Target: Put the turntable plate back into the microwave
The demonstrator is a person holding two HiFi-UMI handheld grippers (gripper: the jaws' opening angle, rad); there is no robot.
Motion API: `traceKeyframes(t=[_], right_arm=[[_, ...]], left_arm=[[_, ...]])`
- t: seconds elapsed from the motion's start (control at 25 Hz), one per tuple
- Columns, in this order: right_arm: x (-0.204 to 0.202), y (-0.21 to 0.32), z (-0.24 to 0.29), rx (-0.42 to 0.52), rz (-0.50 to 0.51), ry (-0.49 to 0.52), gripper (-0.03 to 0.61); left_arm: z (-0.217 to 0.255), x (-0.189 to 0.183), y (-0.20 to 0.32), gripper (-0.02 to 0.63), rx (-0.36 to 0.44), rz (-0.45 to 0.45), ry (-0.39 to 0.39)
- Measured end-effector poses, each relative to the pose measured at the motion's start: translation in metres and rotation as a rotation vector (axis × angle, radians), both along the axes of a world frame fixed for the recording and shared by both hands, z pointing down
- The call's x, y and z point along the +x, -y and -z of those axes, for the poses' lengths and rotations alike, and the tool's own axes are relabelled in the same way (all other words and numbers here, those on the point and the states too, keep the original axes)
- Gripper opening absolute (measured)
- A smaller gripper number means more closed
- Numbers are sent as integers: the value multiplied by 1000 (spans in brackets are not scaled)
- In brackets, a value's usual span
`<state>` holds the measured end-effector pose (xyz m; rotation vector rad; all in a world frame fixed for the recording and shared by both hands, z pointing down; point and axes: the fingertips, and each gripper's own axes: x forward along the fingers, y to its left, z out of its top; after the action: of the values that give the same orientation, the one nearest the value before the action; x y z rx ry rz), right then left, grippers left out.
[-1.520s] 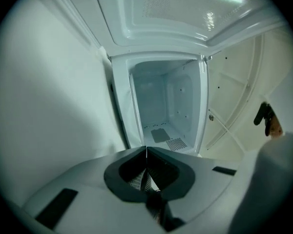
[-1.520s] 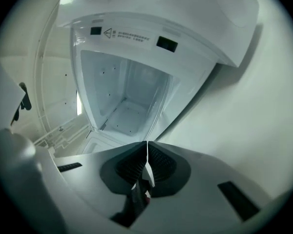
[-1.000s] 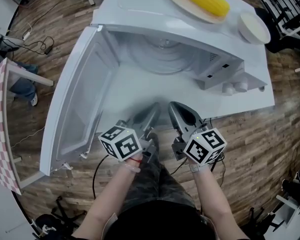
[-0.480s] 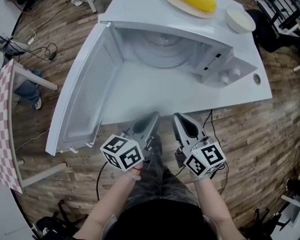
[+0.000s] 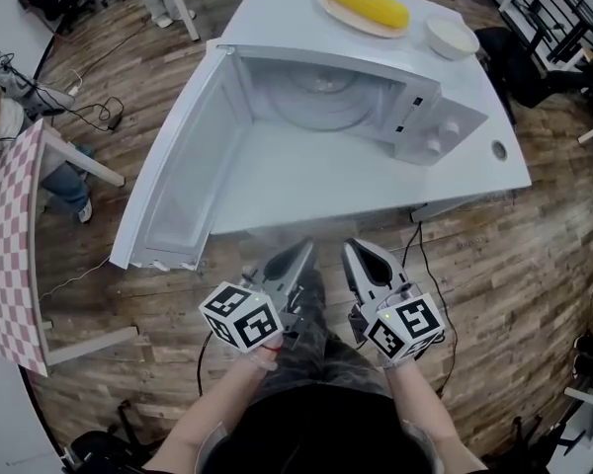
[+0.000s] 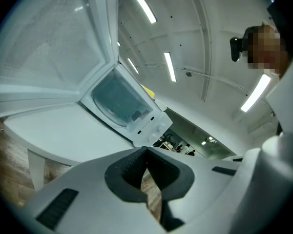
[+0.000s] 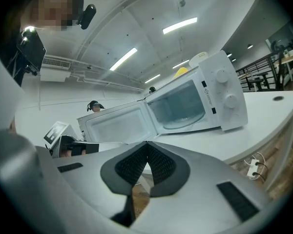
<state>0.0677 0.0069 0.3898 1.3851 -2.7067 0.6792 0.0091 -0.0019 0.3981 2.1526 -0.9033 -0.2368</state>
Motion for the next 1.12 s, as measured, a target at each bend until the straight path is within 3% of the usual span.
traceKeyframes(t=[0.48, 0.76, 1.12], right_arm=[[1, -63, 52, 47, 53, 8, 20], [-10, -84, 67, 94, 98, -25, 20], [-31, -93, 74, 136, 137, -103, 20]], left_arm=[[57, -10, -55, 12, 140, -30, 51], [67, -39, -74, 12, 130, 45, 29], [76, -45, -78, 12, 150, 26, 46]])
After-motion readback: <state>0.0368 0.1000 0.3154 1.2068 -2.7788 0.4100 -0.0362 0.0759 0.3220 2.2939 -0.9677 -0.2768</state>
